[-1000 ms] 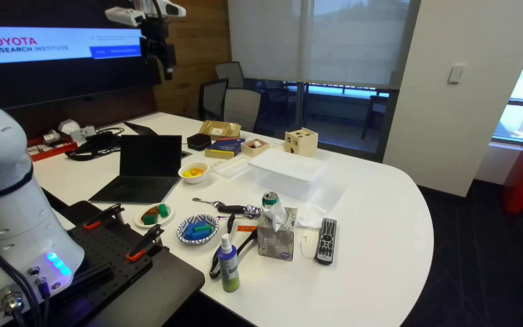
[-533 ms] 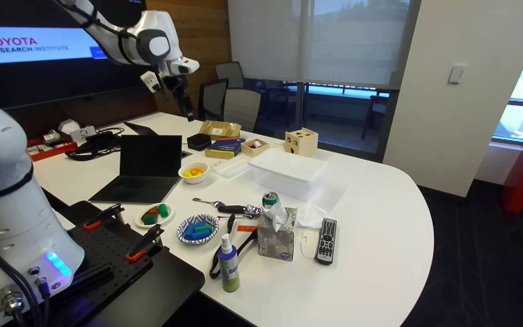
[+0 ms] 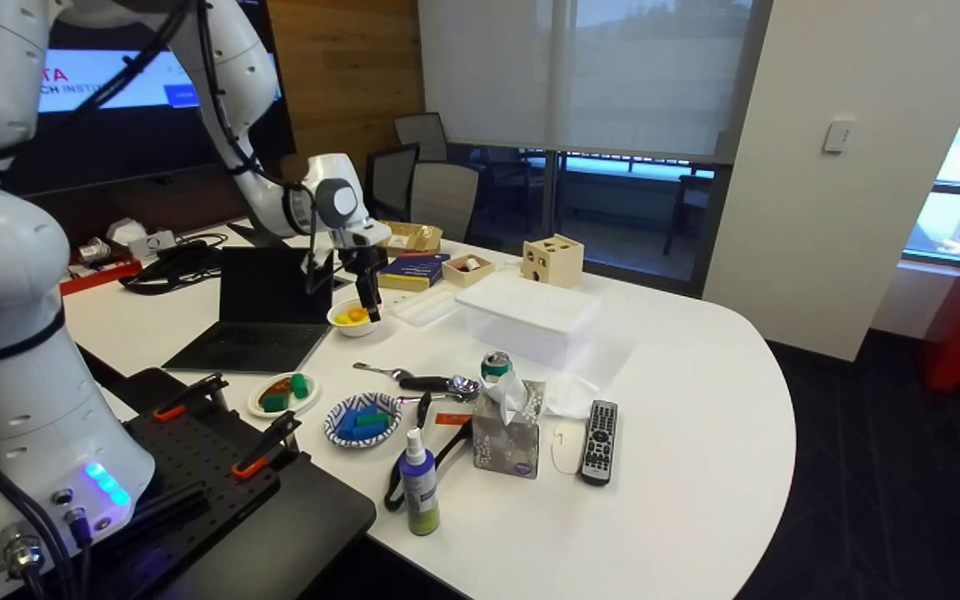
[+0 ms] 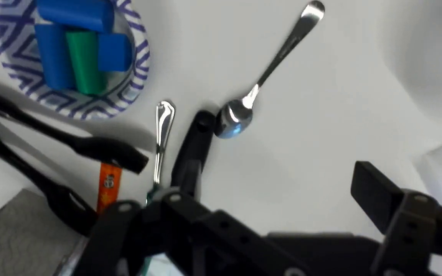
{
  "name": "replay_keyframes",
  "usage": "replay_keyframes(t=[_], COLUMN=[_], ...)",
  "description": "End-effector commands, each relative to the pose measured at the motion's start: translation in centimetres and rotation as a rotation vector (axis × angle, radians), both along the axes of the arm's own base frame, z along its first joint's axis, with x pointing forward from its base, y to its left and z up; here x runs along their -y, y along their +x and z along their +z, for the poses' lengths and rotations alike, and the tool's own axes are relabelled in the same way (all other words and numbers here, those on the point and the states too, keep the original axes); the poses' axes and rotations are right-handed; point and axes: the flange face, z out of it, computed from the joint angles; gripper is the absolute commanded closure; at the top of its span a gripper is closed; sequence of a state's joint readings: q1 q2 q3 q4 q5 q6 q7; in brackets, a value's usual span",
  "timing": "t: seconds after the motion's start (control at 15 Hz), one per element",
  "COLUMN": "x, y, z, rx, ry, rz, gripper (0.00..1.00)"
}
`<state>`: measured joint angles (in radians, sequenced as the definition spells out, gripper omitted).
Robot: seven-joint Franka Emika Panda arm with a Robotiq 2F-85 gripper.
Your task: Use the silver spoon to stir the contents in the white bowl.
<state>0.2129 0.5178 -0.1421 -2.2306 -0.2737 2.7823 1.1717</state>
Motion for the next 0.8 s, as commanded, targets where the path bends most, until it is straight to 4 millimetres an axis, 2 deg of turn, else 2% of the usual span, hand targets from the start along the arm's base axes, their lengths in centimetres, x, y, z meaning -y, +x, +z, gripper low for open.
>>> replay_keyframes(t=[0.0, 0.2, 0.47, 0.73], x=[-3.2, -4.3, -3.2, -2.8], y=[2.0, 2.8, 3.2, 2.5], z=[-6.6, -9.9, -11.4, -12.9], rx=[-0.062, -0.087, -0.076, -0.089], ry=[0.015, 0.03, 0.033, 0.034], rz=[-0.096, -0.151, -0.238, -0.292], gripper=[0.0, 0.0, 0.0, 0.0])
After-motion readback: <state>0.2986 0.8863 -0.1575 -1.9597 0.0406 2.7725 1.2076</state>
